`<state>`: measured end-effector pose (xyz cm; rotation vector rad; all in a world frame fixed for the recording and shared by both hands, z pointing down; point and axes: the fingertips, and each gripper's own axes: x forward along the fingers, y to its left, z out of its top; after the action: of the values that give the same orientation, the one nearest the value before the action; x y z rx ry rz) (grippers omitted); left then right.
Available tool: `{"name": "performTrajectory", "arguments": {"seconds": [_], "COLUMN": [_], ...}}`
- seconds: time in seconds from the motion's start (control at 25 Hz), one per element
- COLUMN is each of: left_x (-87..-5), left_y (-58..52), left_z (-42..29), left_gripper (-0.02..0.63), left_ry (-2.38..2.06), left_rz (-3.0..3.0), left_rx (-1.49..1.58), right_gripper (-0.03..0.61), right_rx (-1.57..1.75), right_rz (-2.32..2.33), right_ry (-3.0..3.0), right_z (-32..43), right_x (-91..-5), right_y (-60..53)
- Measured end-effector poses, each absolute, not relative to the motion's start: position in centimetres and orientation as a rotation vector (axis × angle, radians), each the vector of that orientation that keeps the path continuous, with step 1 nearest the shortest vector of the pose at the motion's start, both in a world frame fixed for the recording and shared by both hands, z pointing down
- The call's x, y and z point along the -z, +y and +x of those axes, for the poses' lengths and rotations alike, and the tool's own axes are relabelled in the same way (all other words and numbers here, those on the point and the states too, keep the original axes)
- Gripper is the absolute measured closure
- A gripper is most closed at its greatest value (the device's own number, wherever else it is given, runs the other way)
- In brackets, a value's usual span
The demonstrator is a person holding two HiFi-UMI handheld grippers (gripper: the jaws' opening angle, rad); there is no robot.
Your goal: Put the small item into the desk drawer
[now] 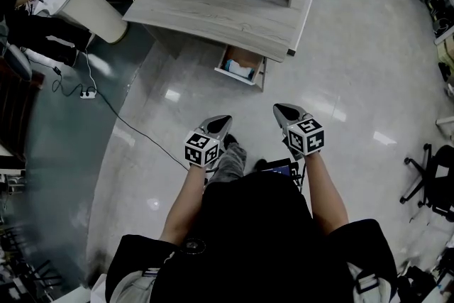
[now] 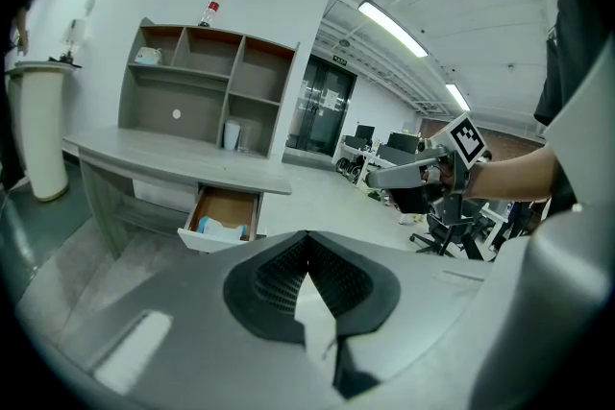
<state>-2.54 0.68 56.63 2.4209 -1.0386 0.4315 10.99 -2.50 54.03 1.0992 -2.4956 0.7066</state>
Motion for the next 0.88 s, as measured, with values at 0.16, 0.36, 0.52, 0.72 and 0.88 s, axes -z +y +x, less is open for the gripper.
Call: {"name": "performTrajectory", "arguments": {"seconds": [0.16,0.36,0.52,0.72,0.88], "left_x": [-56.56,-56.39,-56.51,-56.43,-56.52], "left_y": [0.90,1.12,1.24,1.25,1.06], "left_z": [-2.77,-2.88,-2.83,-2.69,-2.75], "left_gripper": [0.612,0.612,0.612,0.612,0.612], "left_ry": [-1.050,-1.064,-1.067,-1.077,-1.086], "left_rz": [2.424,2.431,2.432,2.430,2.427], "left_rx": [-0.436,-0.439,-0.449,-0.451,-0.456], "right_gripper": [0.577,0.577,0.577,0.577,0.577], "right_rx": [-0.697,-0.694,-0.696,-0.693,-0.686], "right_rz": [1.093,1.101,1.104,1.094,1.083], "right_ry": [-2.506,-2.514,-2.517,-2.519,-2.519], "right_z": [10.71,10.82,10.83,10.85,10.78], "right_x": [-53.84,-53.56,-53.51,-53.37,-53.47], "right_y": [-2.36,-2.37,-2.34,-2.31,-2.52]}}
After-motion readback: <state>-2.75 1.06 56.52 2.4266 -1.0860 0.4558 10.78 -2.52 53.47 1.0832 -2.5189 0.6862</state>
